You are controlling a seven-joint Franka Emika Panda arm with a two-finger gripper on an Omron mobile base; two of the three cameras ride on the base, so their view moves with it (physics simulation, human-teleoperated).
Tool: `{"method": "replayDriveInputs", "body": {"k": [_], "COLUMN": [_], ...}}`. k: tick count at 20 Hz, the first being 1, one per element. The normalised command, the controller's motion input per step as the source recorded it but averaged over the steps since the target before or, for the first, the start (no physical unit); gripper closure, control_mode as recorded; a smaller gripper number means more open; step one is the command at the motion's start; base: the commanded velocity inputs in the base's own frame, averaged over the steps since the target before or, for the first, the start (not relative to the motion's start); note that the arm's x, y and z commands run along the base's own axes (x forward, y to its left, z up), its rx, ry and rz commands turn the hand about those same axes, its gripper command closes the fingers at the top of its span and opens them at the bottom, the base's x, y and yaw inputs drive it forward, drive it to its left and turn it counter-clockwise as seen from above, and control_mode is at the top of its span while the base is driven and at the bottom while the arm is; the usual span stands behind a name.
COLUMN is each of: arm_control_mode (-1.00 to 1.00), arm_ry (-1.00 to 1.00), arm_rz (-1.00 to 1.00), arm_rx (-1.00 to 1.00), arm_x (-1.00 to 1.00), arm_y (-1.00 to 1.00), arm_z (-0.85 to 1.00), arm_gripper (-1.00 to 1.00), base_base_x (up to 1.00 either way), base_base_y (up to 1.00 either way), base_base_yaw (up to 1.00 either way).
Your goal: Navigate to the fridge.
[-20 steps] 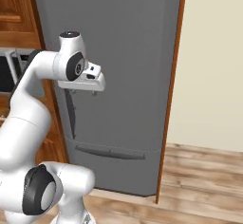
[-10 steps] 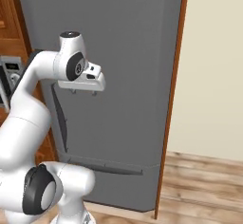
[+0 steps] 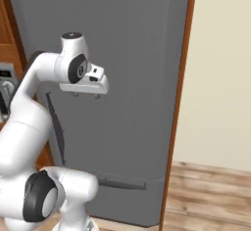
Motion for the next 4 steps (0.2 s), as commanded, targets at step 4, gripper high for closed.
{"method": "replayDriveInputs", "body": {"k": [4], "arm_control_mode": [1.0], "arm_ry": [0.0], "arm_rz": [0.0], "arm_rx": [0.0], "arm_x": [0.0], "arm_y": [0.0], "arm_z": [0.0], "arm_gripper": [-1.0], "base_base_x": [0.51], "base_base_y": [0.0], "base_base_yaw": [0.0]}}
